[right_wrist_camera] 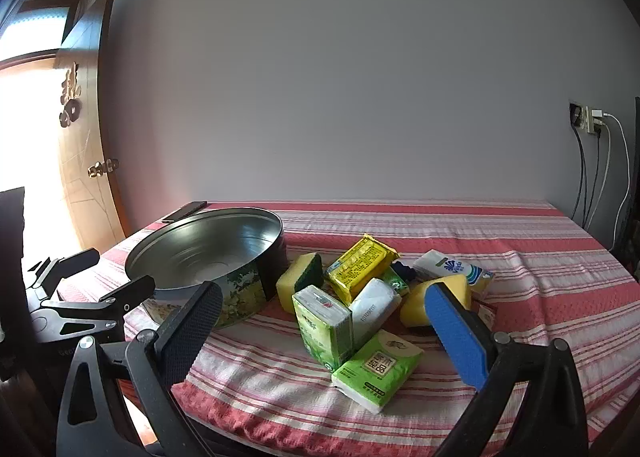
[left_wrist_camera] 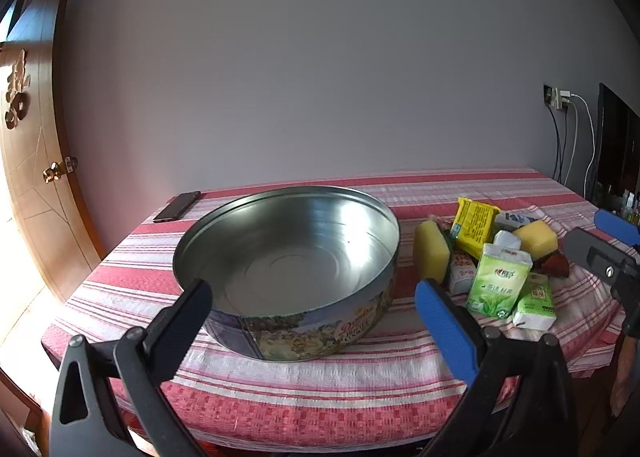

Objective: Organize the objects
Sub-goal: 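Move both tools toward the pile of items beside the metal tin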

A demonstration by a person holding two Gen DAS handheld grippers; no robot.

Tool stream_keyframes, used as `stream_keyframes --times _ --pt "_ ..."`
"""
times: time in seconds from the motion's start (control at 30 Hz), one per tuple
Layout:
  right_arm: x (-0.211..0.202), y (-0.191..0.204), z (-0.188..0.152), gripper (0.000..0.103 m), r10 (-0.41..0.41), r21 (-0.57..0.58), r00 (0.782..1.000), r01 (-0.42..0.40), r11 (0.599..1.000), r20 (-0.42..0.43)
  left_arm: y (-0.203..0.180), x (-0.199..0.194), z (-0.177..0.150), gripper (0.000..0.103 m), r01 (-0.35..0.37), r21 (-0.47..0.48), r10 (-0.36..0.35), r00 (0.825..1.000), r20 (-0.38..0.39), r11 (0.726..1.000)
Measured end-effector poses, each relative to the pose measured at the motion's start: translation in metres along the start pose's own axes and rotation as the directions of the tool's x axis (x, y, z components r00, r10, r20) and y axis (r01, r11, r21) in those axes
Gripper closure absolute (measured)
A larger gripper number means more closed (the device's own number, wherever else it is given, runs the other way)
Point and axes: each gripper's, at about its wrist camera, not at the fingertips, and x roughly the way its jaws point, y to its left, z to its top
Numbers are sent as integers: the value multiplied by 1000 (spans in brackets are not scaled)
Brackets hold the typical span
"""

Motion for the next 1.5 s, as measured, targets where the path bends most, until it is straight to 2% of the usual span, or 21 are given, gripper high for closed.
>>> stream_keyframes --times 0.37,0.7,0.87,1.0,1.37,1.5 --pt "8 -11 -7 1 -11 23 1000 11 1000 -5 -6 12 -7 0 -7 12 7 1000 -12 1000" --pt "12 -28 -16 1 -39 58 999 40 998 -14 -21 21 -14 0 22 21 -22 1000 -15 1000" --pt "16 -33 -22 1 -48 62 998 50 997 -30 -36 24 -12 0 75 35 -75 997 -15 997" --pt "14 -37 -29 1 -80 57 996 82 995 -36 -59 25 -12 0 113 90 -114 994 0 989" --pt "12 -76 -36 1 -147 138 988 151 979 -42 -116 43 -4 0 210 193 -216 976 12 958" --pt "13 -84 -39 1 -156 154 987 161 975 -50 -128 56 -2 0 251 198 -251 968 -24 948"
